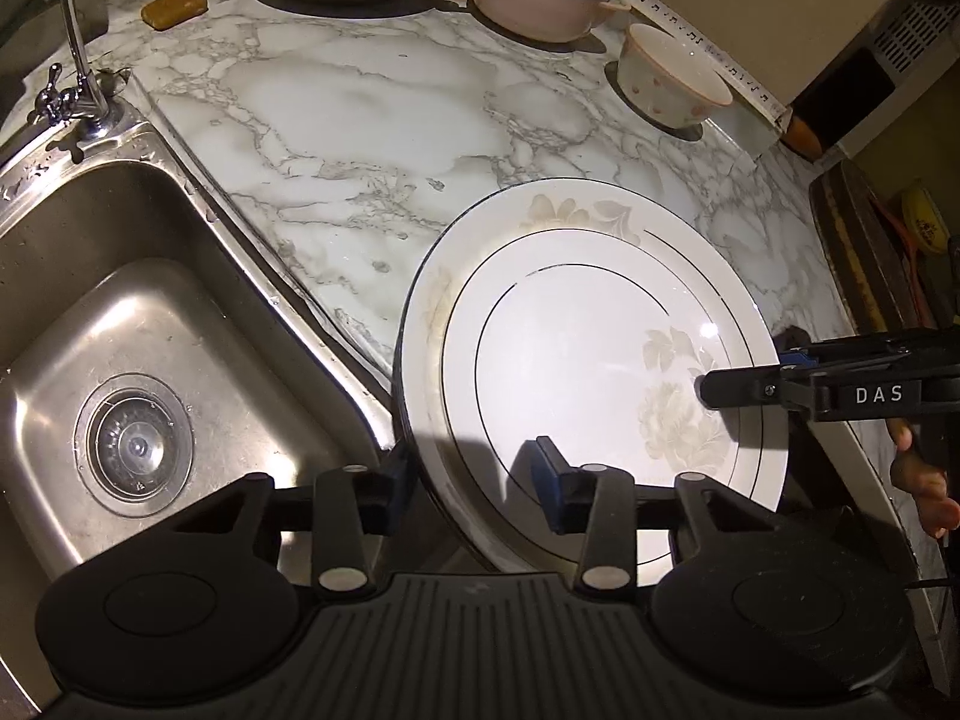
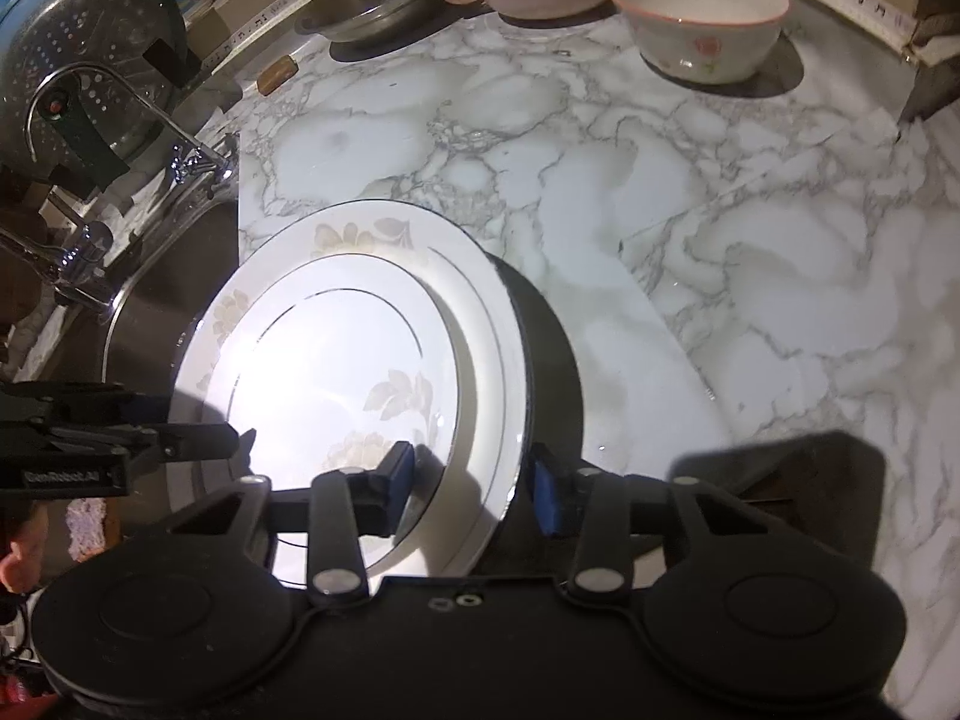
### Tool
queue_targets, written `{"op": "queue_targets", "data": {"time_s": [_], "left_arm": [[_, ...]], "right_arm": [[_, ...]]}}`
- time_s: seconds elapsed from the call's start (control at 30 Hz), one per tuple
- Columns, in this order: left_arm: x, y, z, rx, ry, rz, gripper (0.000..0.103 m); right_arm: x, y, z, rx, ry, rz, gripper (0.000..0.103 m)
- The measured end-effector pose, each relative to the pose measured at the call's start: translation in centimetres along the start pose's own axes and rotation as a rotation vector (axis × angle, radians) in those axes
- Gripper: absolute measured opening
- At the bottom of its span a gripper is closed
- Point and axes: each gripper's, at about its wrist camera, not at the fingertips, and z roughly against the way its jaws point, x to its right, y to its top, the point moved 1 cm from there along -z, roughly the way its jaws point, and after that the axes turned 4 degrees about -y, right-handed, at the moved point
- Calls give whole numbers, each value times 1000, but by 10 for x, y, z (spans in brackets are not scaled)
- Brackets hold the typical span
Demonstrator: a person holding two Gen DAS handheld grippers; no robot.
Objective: Organize plates and bowls
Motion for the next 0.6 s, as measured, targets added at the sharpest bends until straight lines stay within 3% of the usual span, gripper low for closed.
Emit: {"op": "queue_targets", "data": {"time_s": [0.23, 0.6], "left_arm": [[-1, 3, 0, 2, 17, 24, 31], [17, 21, -14, -2, 38, -14, 32]], "right_arm": [[9, 2, 1, 7, 25, -48, 32], [25, 15, 3, 26, -3, -70, 32]]}}
